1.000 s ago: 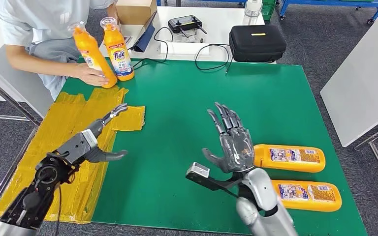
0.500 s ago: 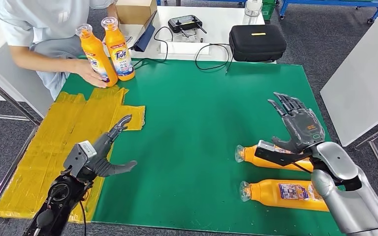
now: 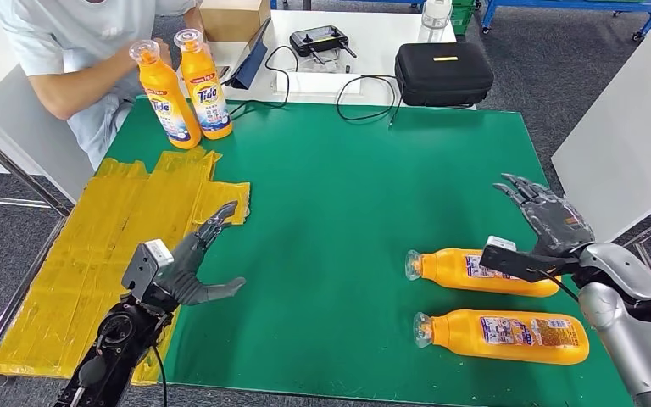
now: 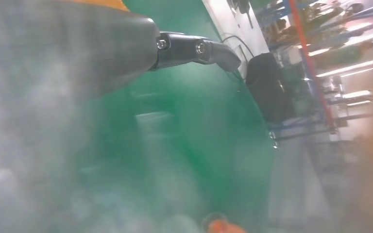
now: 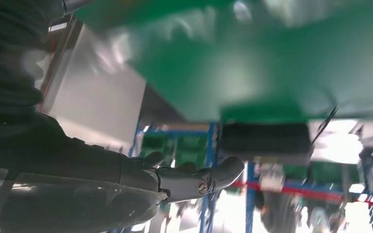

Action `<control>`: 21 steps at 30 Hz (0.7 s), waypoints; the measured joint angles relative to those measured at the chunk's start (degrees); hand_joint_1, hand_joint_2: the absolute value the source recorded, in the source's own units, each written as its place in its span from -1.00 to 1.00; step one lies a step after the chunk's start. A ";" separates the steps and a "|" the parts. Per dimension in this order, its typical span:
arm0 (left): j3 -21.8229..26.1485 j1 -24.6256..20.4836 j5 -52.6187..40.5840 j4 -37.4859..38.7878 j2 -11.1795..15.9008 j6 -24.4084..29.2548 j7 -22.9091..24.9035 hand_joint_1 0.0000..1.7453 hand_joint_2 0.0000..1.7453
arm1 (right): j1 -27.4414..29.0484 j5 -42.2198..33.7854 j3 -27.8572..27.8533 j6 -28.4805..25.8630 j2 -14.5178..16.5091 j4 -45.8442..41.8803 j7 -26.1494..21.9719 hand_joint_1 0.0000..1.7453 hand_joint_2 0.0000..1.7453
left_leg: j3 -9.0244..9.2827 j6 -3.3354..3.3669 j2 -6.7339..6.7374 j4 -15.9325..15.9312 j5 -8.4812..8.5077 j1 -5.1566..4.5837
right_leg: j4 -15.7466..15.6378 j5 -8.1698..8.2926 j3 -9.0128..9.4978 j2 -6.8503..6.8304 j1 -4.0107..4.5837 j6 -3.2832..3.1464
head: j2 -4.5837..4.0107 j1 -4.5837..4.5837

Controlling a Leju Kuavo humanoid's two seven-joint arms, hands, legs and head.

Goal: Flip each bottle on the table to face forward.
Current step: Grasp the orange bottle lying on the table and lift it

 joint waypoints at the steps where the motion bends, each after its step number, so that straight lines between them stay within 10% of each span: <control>1: -0.01 -0.23 0.18 0.48 -0.04 -0.16 -0.24 -1.00 1.00 | 0.13 -1.65 0.00 1.59 -0.85 0.17 -1.05 -1.00 1.00 | 0.00 0.00 0.00 0.00 0.00 0.00 | 0.00 0.00 0.00 0.00 0.00 0.00 | 0.00 0.00; 21: -0.18 -2.49 1.77 5.86 -0.86 -1.21 -1.55 -1.00 1.00 | 0.95 -6.85 1.75 6.90 -7.89 3.06 -3.50 -1.00 1.00 | -0.02 0.04 0.02 0.00 -0.01 0.00 | 0.00 0.00 0.00 0.01 0.00 0.00 | 0.00 0.00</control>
